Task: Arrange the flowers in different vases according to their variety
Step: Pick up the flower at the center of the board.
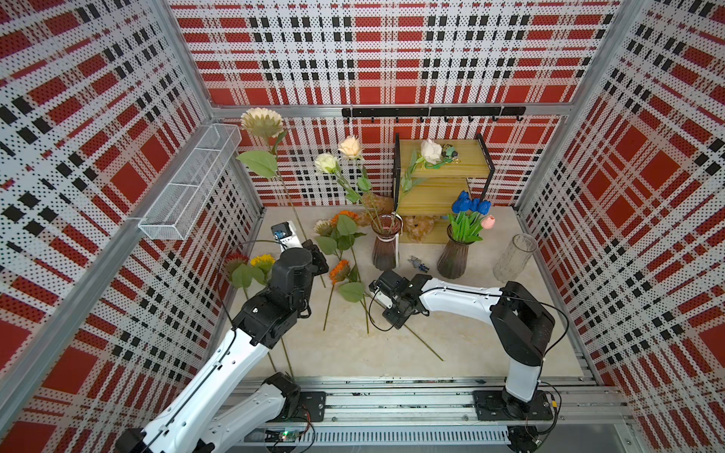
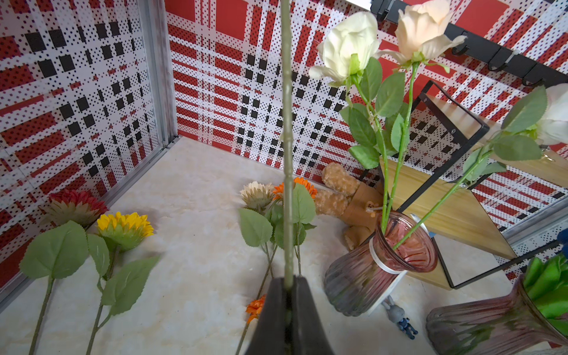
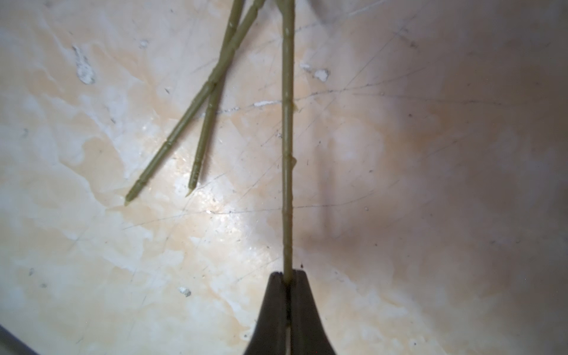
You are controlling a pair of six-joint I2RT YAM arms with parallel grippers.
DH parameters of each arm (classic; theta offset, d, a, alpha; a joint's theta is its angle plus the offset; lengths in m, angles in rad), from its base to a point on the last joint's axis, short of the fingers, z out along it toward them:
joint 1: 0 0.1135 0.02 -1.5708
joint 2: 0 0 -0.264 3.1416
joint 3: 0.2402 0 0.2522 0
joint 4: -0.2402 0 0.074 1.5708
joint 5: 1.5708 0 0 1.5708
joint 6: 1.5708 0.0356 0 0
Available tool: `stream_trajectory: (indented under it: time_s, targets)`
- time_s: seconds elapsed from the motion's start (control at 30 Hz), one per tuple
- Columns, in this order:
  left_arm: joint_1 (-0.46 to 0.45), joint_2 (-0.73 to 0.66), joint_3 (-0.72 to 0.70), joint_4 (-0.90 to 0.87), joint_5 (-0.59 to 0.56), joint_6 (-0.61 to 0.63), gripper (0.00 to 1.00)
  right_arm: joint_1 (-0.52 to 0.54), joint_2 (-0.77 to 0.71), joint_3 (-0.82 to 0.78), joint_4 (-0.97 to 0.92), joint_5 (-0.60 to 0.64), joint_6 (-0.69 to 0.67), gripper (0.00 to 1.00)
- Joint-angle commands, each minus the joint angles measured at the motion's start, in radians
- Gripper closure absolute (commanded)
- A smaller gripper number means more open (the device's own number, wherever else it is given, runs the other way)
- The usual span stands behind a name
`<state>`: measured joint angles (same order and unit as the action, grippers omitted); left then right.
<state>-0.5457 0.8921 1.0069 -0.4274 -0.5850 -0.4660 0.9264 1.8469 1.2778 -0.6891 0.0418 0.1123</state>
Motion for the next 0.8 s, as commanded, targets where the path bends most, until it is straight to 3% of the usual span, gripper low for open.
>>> stream_trajectory:
  time_s: [0.0,0.13,0.4,0.47,0.57,0.77]
  targets:
    - [-0.004,-0.007,0.01,0.009,-0.021,0.005,1.0,0.012,-0.134,0.057,-0.039,0.022,0.015,1.0]
    - [-0.003,-0.01,0.006,0.01,-0.023,0.006,1.0,0.022,-0.276,0.135,-0.058,0.079,0.047,1.0]
    - [-0.003,-0.001,0.004,0.029,0.001,0.004,1.0,-0.008,-0.506,0.254,-0.01,0.37,0.064,1.0]
    - [-0.005,0.004,0.004,0.039,0.006,0.003,1.0,-0.026,-0.555,0.253,0.003,0.515,0.066,1.0]
    - [-0.022,0.022,0.007,0.054,0.006,0.0,1.0,-0.075,-0.642,0.207,0.057,0.752,0.031,1.0]
    - [-0.132,0.076,0.039,0.092,-0.08,0.018,1.0,-0.31,-0.793,0.088,0.3,0.838,-0.181,1.0]
